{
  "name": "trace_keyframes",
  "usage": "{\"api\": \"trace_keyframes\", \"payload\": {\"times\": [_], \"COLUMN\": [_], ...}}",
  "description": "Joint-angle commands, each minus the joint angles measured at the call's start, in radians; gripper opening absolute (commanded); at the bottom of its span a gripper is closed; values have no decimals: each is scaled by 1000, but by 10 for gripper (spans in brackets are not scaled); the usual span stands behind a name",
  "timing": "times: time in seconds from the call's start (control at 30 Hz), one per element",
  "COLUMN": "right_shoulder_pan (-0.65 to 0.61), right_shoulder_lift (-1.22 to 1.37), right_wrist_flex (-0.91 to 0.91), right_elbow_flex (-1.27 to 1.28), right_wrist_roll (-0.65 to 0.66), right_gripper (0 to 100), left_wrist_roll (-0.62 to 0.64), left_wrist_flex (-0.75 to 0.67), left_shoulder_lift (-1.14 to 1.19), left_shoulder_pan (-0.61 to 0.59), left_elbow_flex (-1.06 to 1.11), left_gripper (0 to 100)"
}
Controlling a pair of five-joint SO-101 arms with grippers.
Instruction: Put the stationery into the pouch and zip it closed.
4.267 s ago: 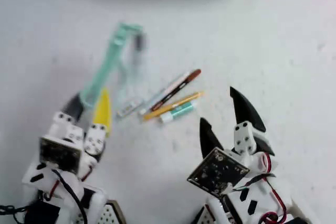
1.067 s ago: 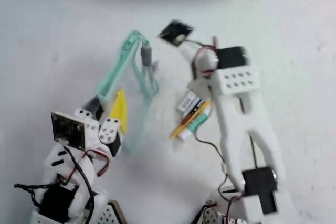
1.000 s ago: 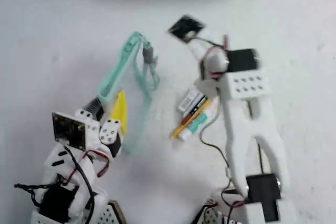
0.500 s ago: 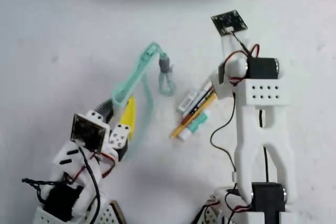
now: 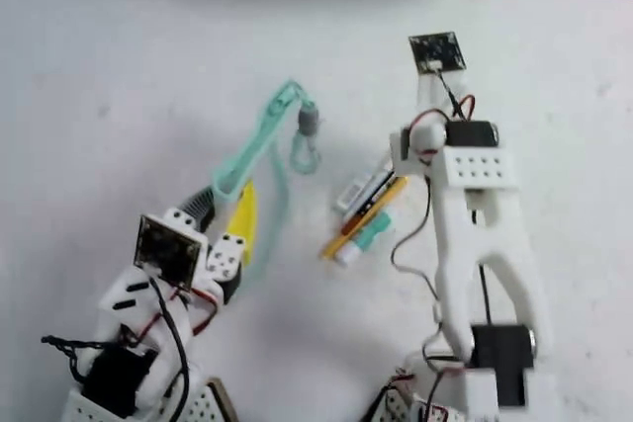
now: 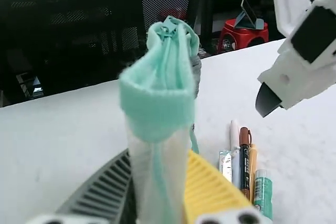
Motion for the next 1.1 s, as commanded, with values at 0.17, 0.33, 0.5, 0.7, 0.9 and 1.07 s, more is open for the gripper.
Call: {"api": "trace_keyframes", "payload": {"times": [0.17, 0.33, 0.5, 0.7, 0.9, 1.07], "right_shoulder_pan": [-31, -31, -18, -8, 16, 67], "right_shoulder_lift": [452, 657, 730, 743, 737, 736], "right_wrist_flex": [117, 177, 186, 147, 156, 162], "right_elbow_flex": [-462, -612, -658, -663, -655, -660], "right_wrist_roll": [-241, -299, -292, -292, -290, -290], "right_gripper": [170, 170, 170, 170, 145, 139], "left_wrist_roll": [-11, -5, -5, -5, -5, -8], "left_wrist_flex": [11, 92, 69, 64, 69, 71], "left_shoulder_lift": [-1, -1, -1, -1, -1, -1], "left_shoulder_pan": [13, 12, -61, -76, -85, -85], "left_elbow_flex": [2, -5, -5, -2, -5, -5], "left_gripper": [41, 173, 164, 163, 164, 165]}}
